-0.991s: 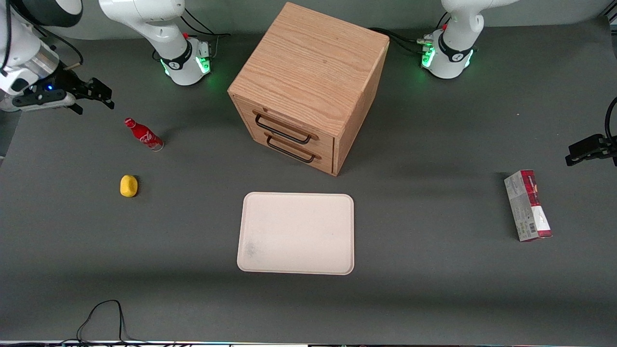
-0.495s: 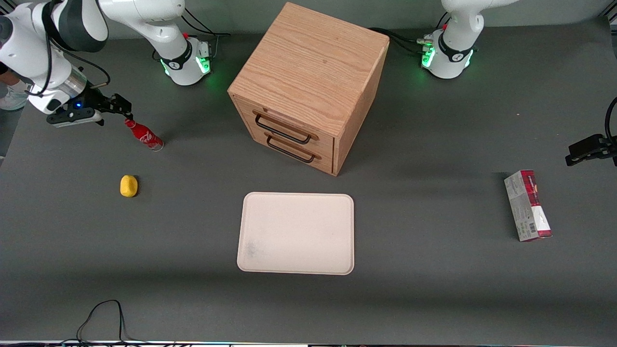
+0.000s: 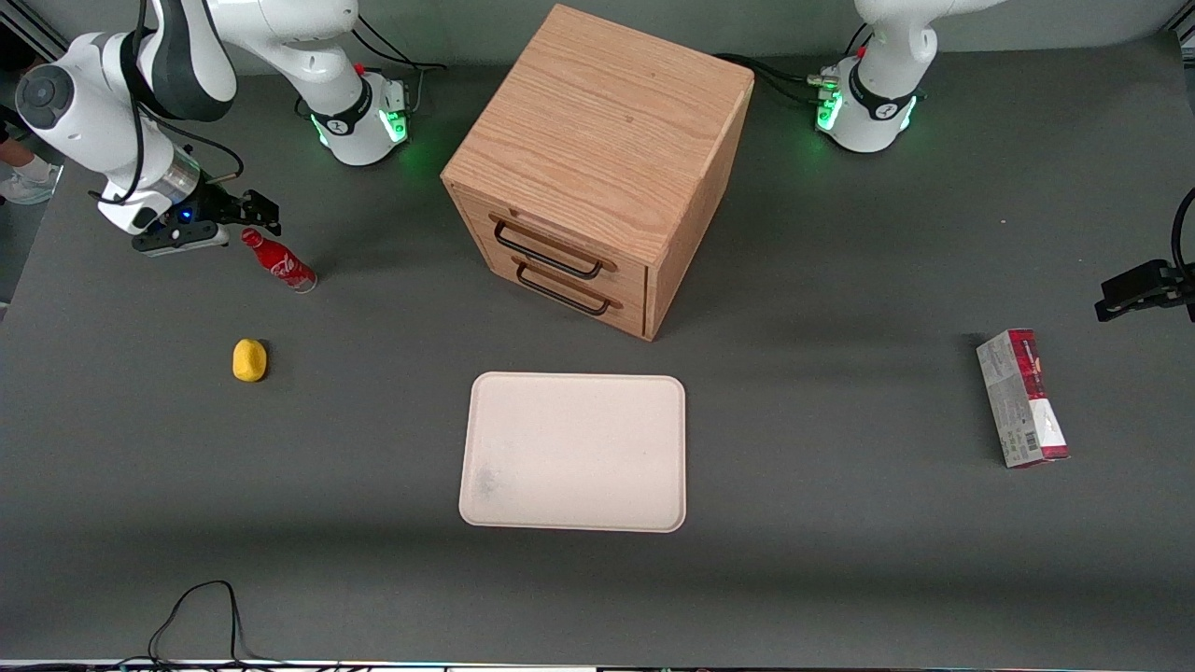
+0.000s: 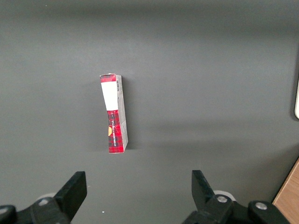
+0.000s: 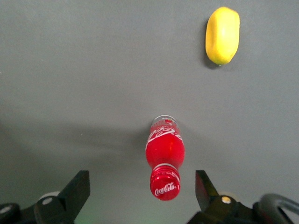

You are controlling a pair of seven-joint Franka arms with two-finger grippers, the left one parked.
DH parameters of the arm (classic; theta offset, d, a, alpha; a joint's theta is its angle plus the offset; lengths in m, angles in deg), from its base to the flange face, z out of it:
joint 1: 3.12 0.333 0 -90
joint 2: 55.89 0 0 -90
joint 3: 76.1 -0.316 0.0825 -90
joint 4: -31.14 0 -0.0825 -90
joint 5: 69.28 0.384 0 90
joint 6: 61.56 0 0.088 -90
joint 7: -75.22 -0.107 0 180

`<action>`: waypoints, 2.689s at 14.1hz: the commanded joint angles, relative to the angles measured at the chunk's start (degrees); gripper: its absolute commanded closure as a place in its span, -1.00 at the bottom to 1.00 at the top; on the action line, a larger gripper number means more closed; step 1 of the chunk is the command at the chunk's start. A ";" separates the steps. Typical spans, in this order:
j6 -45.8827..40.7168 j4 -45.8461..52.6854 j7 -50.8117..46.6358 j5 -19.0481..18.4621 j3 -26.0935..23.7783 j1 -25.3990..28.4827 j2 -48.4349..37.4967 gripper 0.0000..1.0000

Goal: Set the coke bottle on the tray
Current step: 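Move the open right gripper down over the red Coca-Cola bottle, then close the right gripper around the bottle's cap end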

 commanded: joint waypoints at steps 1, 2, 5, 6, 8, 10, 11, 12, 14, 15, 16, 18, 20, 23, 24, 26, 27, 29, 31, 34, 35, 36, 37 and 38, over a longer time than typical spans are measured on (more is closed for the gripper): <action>1.92 0.17 0.62 -0.86 0.59 0.15 2.24 -1.00; 2.01 0.26 0.63 -0.86 0.59 0.15 2.77 -1.00; 3.50 0.26 0.54 -2.52 0.59 -0.38 4.43 -1.00; 4.12 0.26 0.37 -2.53 0.68 -0.38 5.22 -1.00; 4.30 0.26 0.36 -2.70 1.03 -0.47 6.20 -1.00; 4.21 0.17 0.28 -2.79 1.56 -0.47 6.99 -1.00; 3.78 0.17 0.28 -2.88 1.64 -0.47 6.90 -1.00; 3.42 0.17 0.36 -2.88 1.73 -0.47 6.81 -1.00; 2.29 0.17 0.54 -3.23 2.34 -0.47 6.55 -1.00; 1.58 0.26 0.54 -3.49 2.52 -0.47 6.11 -1.00; 1.49 0.26 0.54 -4.02 2.52 -0.47 5.76 -1.00; 0.79 0.26 0.45 -4.29 2.61 -0.47 5.32 -1.00; 0.70 0.44 0.28 -4.29 2.52 -0.47 5.23 -0.93; -0.09 0.70 0.01 -4.29 2.44 -0.29 5.32 -0.13; -0.62 0.87 0.01 -4.38 2.44 -0.29 5.32 0.12; -1.67 1.49 0.01 -4.38 2.44 -0.03 5.23 0.66; -1.85 1.84 -0.07 -4.38 2.44 0.06 5.32 0.87; -2.29 2.80 -0.08 -4.38 2.35 0.15 5.23 1.00; -4.65 4.91 -0.08 -4.29 2.09 0.06 4.45 1.00; -9.83 8.51 -0.16 -4.20 2.00 0.15 1.81 1.00; -12.37 10.52 -0.16 -4.20 1.82 0.15 1.28 1.00; -15.44 13.24 -0.25 -4.20 1.65 0.32 0.93 1.00; -18.87 16.84 -0.34 -4.11 0.86 0.41 0.92 1.00; -22.64 20.70 -0.34 -3.85 -0.62 0.41 0.92 1.00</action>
